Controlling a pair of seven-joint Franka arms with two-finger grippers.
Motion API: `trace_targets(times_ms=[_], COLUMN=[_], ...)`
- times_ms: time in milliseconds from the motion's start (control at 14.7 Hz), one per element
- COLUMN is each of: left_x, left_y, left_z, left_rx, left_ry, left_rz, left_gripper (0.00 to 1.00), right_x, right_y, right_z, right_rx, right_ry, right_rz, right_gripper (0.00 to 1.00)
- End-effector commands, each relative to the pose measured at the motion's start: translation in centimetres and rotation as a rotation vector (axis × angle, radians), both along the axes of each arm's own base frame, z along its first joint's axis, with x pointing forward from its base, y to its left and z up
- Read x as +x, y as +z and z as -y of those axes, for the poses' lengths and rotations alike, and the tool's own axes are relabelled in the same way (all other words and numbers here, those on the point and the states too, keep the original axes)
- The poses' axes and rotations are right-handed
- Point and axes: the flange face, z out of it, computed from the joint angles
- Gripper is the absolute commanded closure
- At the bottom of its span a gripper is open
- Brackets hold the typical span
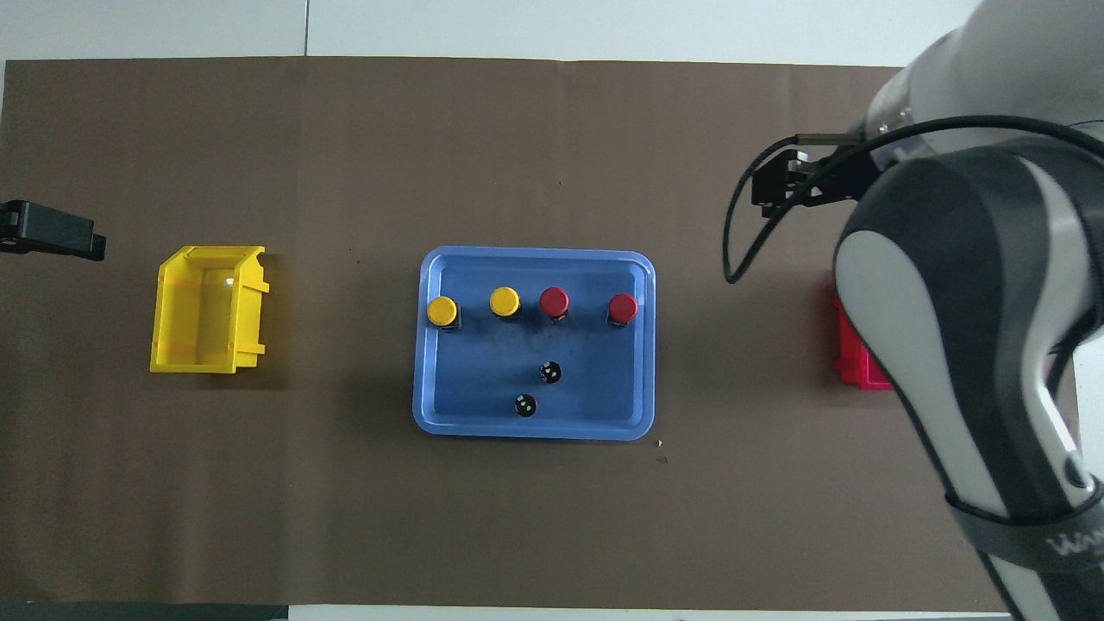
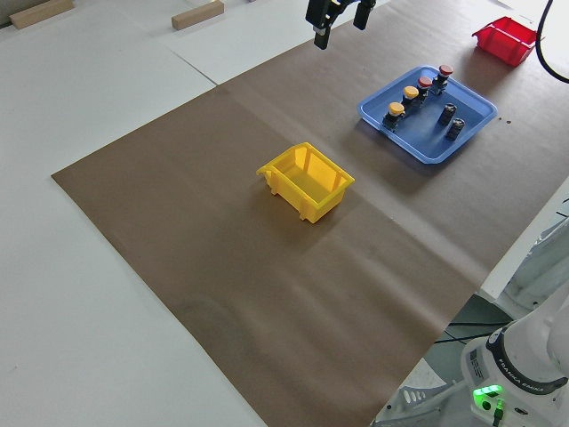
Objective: Sort red and yellow buttons by color
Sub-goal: 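Reach the right gripper to the red button and grasp it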
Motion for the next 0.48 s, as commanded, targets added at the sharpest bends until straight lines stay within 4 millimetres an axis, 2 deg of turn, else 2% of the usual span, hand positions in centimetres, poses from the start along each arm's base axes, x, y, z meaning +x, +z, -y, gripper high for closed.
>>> trace_targets(times_ms=[0,136,273,409], left_x=[-0.9,-0.9,-0.9,-0.9], left_y=[0.1,0.1,0.1,0.1], left_z=[-0.3,-0.3,-0.3,-0.3], left_rx=[-0.001,-0.001,-0.001,-0.001], left_ry=[-0.012,-0.012,-0.012,-0.012], left_rz=[-0.007,-0.007,-0.007,-0.007], left_gripper=[0.0,0.0,0.0,0.0], right_x=[-1.7,-4.1,-5.8,-6.0], right_y=[-7.0,-11.4,-14.4,-16.7], right_z=[-5.6,-4.6,-6.2,-6.9], right_rx=[0.009,0.018,0.019,0.01], right_ry=[-0.01,-0.013,0.003,0.012], right_rz=[0.026,0.049,0.044,0.027], right_gripper=[0.0,0.0,0.0,0.0])
